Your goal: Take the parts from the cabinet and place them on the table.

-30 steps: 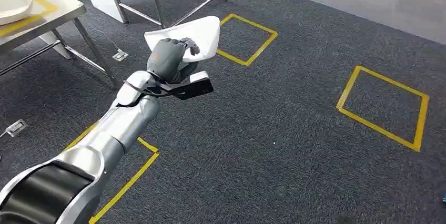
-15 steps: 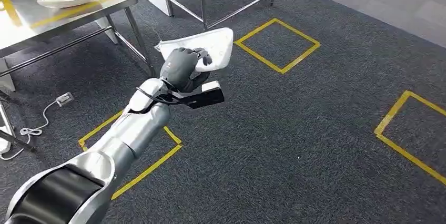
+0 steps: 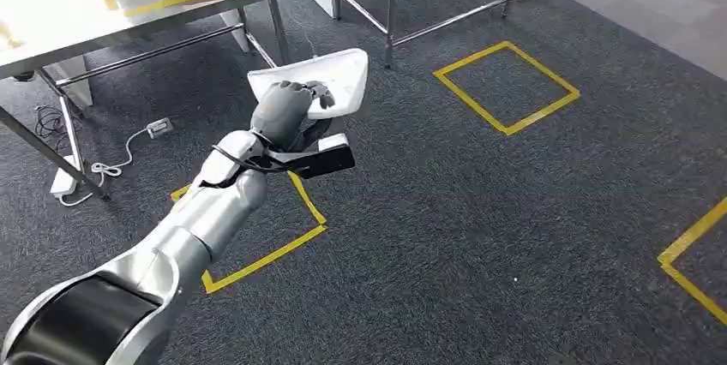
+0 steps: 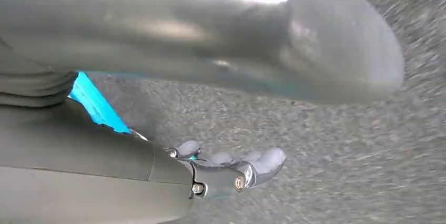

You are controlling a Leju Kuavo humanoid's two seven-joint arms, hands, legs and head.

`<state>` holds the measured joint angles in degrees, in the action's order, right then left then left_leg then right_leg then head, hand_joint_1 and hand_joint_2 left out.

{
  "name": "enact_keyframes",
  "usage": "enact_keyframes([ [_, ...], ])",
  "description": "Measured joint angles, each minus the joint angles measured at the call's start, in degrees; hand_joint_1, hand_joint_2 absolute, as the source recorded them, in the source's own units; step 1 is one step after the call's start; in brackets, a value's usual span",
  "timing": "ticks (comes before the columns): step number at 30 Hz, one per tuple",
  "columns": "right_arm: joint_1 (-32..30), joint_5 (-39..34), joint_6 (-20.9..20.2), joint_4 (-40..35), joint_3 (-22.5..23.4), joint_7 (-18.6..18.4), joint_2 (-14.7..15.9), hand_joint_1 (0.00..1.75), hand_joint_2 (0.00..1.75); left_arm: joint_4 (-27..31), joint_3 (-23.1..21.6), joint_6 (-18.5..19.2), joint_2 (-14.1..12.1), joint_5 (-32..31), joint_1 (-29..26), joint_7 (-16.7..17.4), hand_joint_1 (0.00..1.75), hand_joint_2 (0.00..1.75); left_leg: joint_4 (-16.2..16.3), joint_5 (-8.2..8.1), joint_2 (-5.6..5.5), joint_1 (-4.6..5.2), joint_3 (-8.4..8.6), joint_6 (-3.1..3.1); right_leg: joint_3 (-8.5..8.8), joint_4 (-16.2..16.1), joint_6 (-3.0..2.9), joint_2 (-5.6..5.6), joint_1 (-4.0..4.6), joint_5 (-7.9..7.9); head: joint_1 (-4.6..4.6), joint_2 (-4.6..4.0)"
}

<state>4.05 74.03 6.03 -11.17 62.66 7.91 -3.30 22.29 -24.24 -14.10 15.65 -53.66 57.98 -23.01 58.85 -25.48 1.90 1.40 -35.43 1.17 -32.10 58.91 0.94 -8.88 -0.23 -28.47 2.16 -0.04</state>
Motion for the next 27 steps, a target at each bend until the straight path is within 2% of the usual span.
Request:
enact_keyframes([
  [1, 0.13, 0.07, 0.37, -0.02, -0.02, 1.02, 0.0, 0.0, 0.0, 0.15, 0.02, -0.43, -0.3, 0.09, 0.18, 0.35, 1.75, 1.75, -0.49, 0.38, -0.67, -0.6, 0.4, 0.28, -0.33, 0.64, 0.49, 2.48, -0.53, -0.63, -0.13, 0.0],
  [2, 0.09, 0.13, 0.79, -0.02, -0.02, 2.16, -0.02, 0.0, 0.0, 0.19, 0.29, -0.44, -1.03, 0.57, 0.84, 0.55, 1.75, 1.75, -0.58, 0.56, -1.29, -0.79, 0.34, 0.53, -1.31, 2.71, 0.72, 5.89, -0.68, -2.04, -0.08, 0.0],
  [3, 0.0, 0.15, 1.29, -0.02, -0.02, 3.23, -0.02, 0.0, 0.0, 0.37, 0.57, -0.22, -1.76, 0.88, 1.44, 0.3, 1.75, 1.75, -0.58, 0.66, -1.78, -0.91, 0.22, 0.67, -3.18, 6.59, 0.92, 7.66, -0.71, -4.1, -0.43, 0.0],
  [4, -0.09, 0.35, 1.67, -0.02, -0.02, 4.14, -0.02, 0.0, 0.0, 0.61, 0.92, 0.22, -2.65, 1.18, 2.01, 0.02, 1.75, 1.75, -0.57, 0.7, -2.55, -0.95, 0.19, 0.7, -5.56, 11.57, 1.15, 8.42, -0.72, -6.16, -0.55, 0.0],
  [5, -0.15, 0.64, 1.75, -0.02, -0.07, 4.66, 0.0, 0.0, 0.0, 0.85, 1.33, 1.09, -4.25, 1.57, 2.45, -0.65, 1.75, 1.75, -0.52, 0.71, -3.24, -0.95, 0.18, 0.69, -7.75, 15.68, 1.31, 8.56, -0.72, -7.41, -0.63, 0.0],
  [6, -0.2, 0.99, 1.64, -0.02, -0.13, 4.94, 0.0, 0.0, 0.0, 1.03, 1.55, 1.69, -5.47, 1.79, 2.73, -1.43, 1.75, 1.75, -0.44, 0.71, -3.88, -0.98, 0.19, 0.67, -9.19, 17.94, 1.4, 8.56, -0.76, -7.36, -0.68, 0.0],
  [7, -0.36, 0.92, 1.21, -0.02, -0.13, 4.73, -0.02, 0.0, 0.0, 1.03, 1.75, 2.49, -6.98, 2.14, 2.98, -2.31, 1.75, 1.75, -0.31, 0.68, -4.66, -1.07, 0.19, 0.56, -9.14, 16.88, 1.44, 8.56, -0.89, -5.76, -0.63, 0.0],
  [8, -0.59, 0.46, 1.12, -0.02, -0.13, 4.19, -0.02, 0.0, 0.0, 1.03, 1.97, 3.22, -7.85, 2.38, 3.11, -3.31, 1.75, 1.75, -0.1, 0.62, -5.48, -1.19, 0.16, 0.39, -7.75, 13.53, 1.51, 8.64, -1.07, -3.37, -0.63, 0.0],
  [9, -0.9, -0.15, 1.1, -0.02, -0.13, 3.5, -0.02, 0.0, 0.0, 1.01, 2.08, 3.98, -8.0, 2.76, 3.27, -4.29, 1.75, 1.75, 0.21, 0.5, -6.54, -1.37, 0.12, 0.19, -5.41, 8.57, 1.62, 9.06, -1.35, -0.6, -0.63, 0.0],
  [10, -1.11, -0.46, 1.07, -0.02, -0.13, 3.22, -0.02, 0.0, 0.0, 1.01, 2.08, 4.35, -7.87, 2.78, 3.36, -4.86, 1.75, 1.75, 0.56, 0.34, -7.7, -1.56, 0.04, -0.19, -2.79, 3.16, 1.78, 10.66, -1.73, 1.81, -0.68, 0.0],
  [11, -1.09, -0.78, 1.01, 0.0, -0.13, 2.8, -0.04, 0.0, 0.0, 0.94, 2.08, 4.46, -7.61, 2.67, 3.4, -4.86, 1.75, 1.75, 0.7, 0.35, -8.55, -1.66, -0.29, -0.68, -2.04, 1.78, 1.8, 14.52, -2.1, 0.45, -0.74, 0.0],
  [12, -0.97, -1.14, 0.63, 0.0, -0.11, 2.17, -0.15, 0.0, 0.0, 0.92, 2.08, 4.81, -7.21, 2.21, 3.63, -4.72, 1.75, 1.75, 1.15, 0.43, -9.63, -1.72, -0.88, -1.33, -1.85, 0.53, 1.51, 15.08, -2.07, 0.31, -0.77, 0.0],
  [14, -0.77, -2.25, 0.26, 0.0, 0.2, -0.09, -0.22, 0.0, 0.0, 0.81, 2.03, 5.03, -5.95, 1.4, 3.62, -4.09, 1.75, 1.75, 0.32, 1.16, -11.4, -2.2, -1.24, -2.42, -1.84, 0.74, 0.85, 13.39, -1.59, 0.34, -0.9, 0.0],
  [15, -0.67, -2.6, 0.29, 0.0, 0.39, -0.7, -0.24, 0.0, 0.0, 0.7, 2.03, 5.01, -5.36, 1.33, 3.67, -3.41, 1.75, 1.75, 0.06, 1.46, -12.36, -2.06, -1.45, -2.88, -1.41, 0.5, 0.43, 12.45, -1.74, 0.56, -0.9, 0.0],
  [16, -0.58, -2.64, 0.46, 0.0, 0.61, -0.63, -0.68, 0.0, 0.0, 0.66, 2.01, 4.9, -4.85, 1.25, 3.68, -2.78, 1.75, 1.75, 0.35, 1.29, -11.8, -2.04, -1.85, -2.98, -1.11, -0.05, -0.11, 11.14, -2.24, 0.91, -0.92, 0.0],
  [17, -0.56, -2.62, 0.77, -0.09, 0.79, -0.04, -0.41, 0.0, 0.0, 0.61, 2.01, 4.74, -4.35, 1.25, 3.88, -2.38, 1.75, 1.75, 1.86, 0.1, -8.07, -1.46, -2.41, -3.09, -0.98, -0.28, -0.57, 10.63, -2.13, 0.99, -0.37, 0.0],
  [18, -0.65, -2.56, 1.12, -0.09, 0.94, 0.77, -0.44, 0.0, 0.0, 0.59, 2.01, 4.5, -3.65, 1.46, 4.08, -2.1, 1.75, 1.75, 5.5, -2.0, -4.96, -1.48, -4.16, -3.26, -0.93, -0.31, -0.76, 9.82, -1.93, 1.03, 0.09, 0.0],
  [19, -0.75, -2.45, 1.42, -0.09, 1.03, 1.52, -0.46, 0.0, 0.0, 0.57, 1.99, 4.33, -3.32, 1.6, 4.08, -2.12, 1.75, 1.75, 10.37, -4.23, -3.22, -1.55, -6.44, -3.38, -0.92, -0.29, -0.89, 8.96, -1.72, 0.94, -0.02, 0.0],
  [20, -0.75, -2.34, 1.66, -0.09, 1.09, 2.02, -0.46, 0.0, 0.0, 0.48, 1.95, 4.09, -3.04, 1.62, 3.94, -2.34, 1.75, 1.75, 14.76, -5.88, -2.52, -1.62, -8.55, -3.47, -0.92, -0.28, -0.98, 8.11, -1.65, 0.87, -0.02, 0.0],
  [21, -0.71, -1.97, 1.99, -0.09, 1.11, 2.63, -0.46, 0.0, 0.0, 0.37, 1.86, 3.65, -3.02, 1.64, 3.73, -2.6, 1.75, 1.75, 17.79, -6.55, -2.27, -1.7, -9.97, -3.54, -0.92, -0.27, -1.01, 7.35, -1.62, 0.84, 0.02, 0.0],
  [22, -0.72, -1.73, 2.3, -0.09, 1.11, 3.2, -0.46, 0.0, 0.0, 0.28, 1.84, 3.54, -3.04, 1.75, 3.64, -2.63, 1.75, 1.75, 17.79, -5.9, -2.21, -1.75, -9.96, -3.54, -0.87, -0.27, -1.03, 6.92, -1.62, 0.79, 0.02, 0.0],
  [23, -0.71, -1.35, 2.43, -0.09, 1.11, 3.24, -0.46, 0.0, 0.0, 0.22, 1.81, 3.54, -3.02, 1.73, 3.65, -2.76, 1.75, 1.75, 15.11, -4.14, -2.18, -1.8, -8.53, -3.47, -0.81, -0.25, -0.95, 6.82, -1.58, 0.75, 0.0, 0.0],
  [25, -0.68, -0.87, 2.54, -0.09, 1.11, 2.47, -0.46, 0.0, 0.0, 0.17, 1.79, 3.72, -3.3, 1.29, 4.09, -2.67, 1.75, 1.75, 4.7, 0.44, -1.97, -1.66, -2.8, -2.69, -0.51, -0.24, -0.68, 5.96, -1.42, 0.57, 0.04, 0.0],
  [26, -0.7, -0.83, 2.56, -0.09, 1.11, 2.04, -0.46, 0.0, 0.0, 0.17, 1.77, 3.81, -3.33, 0.85, 4.4, -2.71, 1.75, 1.75, 0.57, 0.51, -1.25, -1.37, -0.82, -2.1, -0.46, -0.25, -0.46, 5.58, -1.39, 0.47, 0.0, 0.0],
  [27, -0.67, -0.66, 2.56, -0.09, 1.11, 1.58, -0.39, 0.0, 0.0, 0.2, 1.75, 3.83, -3.19, 0.72, 4.63, -2.8, 1.75, 1.75, 0.1, 0.52, -1.16, -1.2, -0.23, -1.86, -0.69, -0.05, -0.04, 5.3, -0.91, 0.37, -0.07, 0.0],
])
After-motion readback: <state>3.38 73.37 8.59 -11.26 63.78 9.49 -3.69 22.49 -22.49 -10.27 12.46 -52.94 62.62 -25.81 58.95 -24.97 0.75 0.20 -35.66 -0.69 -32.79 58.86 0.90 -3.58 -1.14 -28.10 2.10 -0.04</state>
